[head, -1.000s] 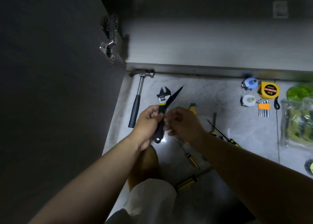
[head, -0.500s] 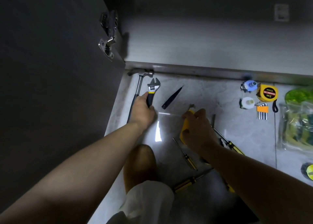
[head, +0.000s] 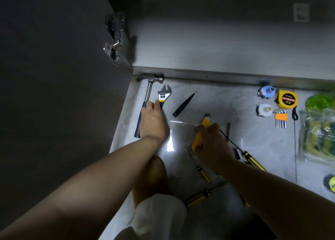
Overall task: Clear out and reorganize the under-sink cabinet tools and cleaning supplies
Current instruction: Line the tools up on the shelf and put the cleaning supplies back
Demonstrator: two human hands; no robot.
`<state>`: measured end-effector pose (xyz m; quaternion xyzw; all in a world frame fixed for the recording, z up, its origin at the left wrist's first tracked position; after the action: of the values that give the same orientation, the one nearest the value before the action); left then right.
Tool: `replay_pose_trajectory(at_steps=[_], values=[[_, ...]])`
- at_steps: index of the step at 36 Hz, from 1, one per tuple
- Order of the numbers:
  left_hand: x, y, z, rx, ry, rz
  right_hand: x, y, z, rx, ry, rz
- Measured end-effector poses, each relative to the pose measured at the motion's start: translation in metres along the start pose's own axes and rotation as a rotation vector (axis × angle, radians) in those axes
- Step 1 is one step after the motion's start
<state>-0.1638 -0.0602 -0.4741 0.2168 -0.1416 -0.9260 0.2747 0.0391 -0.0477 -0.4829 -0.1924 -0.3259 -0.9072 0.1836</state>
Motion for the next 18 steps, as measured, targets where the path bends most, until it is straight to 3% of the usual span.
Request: replay_pose_trajectory(at_steps=[6,18], values=[[0.0070,0.0104,-0.0017,0.000,-0.157,0.061,-0.0046,-0.0014,-0.0041,-0.016,-0.031,0.010],[0.0103,0.0052,-0.0022,-0.023,-0.268,-0.013,-0.0099,-0.0042,-0.0068,-0.004,-0.035,0.017]])
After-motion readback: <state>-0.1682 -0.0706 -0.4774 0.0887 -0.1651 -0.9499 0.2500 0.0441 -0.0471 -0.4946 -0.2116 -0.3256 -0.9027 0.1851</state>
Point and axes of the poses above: each hand's wrist, its own y-axis away from the middle knuckle, its own z-axis out of the back of the hand, x = y × z, the point moved 5 cm from there along -y, towards the middle knuckle, and after that the axes turned 4 degrees about x, right-handed, at the moved point
